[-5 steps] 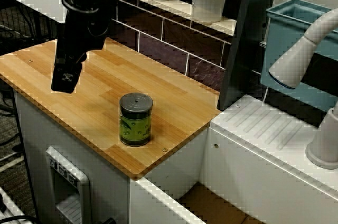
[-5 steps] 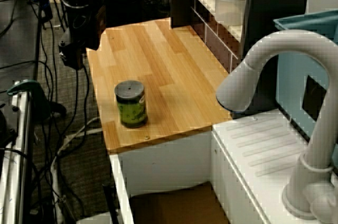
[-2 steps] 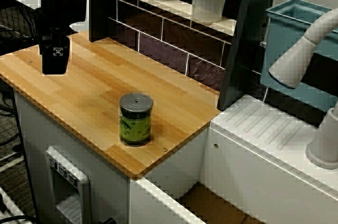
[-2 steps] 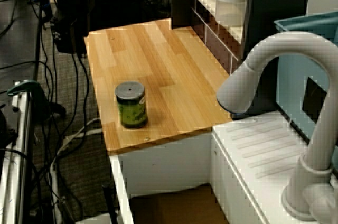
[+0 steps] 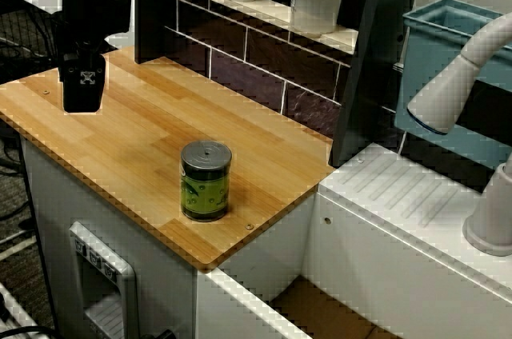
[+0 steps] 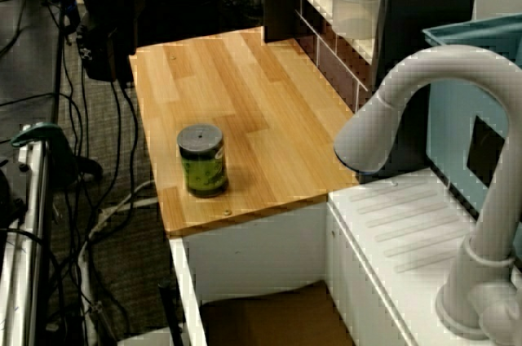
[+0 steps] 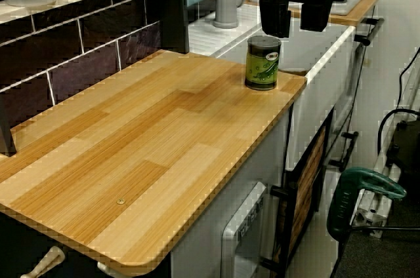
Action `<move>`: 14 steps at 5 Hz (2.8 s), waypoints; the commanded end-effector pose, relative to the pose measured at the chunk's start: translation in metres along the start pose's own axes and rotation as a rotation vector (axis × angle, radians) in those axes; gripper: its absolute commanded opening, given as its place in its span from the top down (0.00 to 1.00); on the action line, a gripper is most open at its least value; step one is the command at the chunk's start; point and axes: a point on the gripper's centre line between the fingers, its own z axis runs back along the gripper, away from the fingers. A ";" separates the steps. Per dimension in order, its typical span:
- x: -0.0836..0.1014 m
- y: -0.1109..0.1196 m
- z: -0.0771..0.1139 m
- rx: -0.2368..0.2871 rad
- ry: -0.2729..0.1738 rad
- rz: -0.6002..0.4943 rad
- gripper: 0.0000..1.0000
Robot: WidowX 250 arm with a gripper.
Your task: Push into sink
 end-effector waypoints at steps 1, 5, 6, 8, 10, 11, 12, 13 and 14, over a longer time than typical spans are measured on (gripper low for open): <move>0.022 0.001 -0.027 0.064 -0.005 -0.014 0.00; 0.066 -0.028 -0.055 0.041 0.011 -0.148 0.00; 0.081 -0.041 -0.062 0.009 0.021 -0.203 0.00; 0.121 -0.066 -0.054 -0.030 0.009 -0.226 0.00; 0.151 -0.108 -0.034 -0.083 0.021 -0.331 0.00; 0.149 -0.116 -0.032 -0.095 0.025 -0.340 0.00; 0.140 -0.116 -0.027 -0.104 0.022 -0.337 0.00; 0.140 -0.116 -0.027 -0.104 0.022 -0.337 0.00; 0.140 -0.116 -0.027 -0.104 0.022 -0.337 0.00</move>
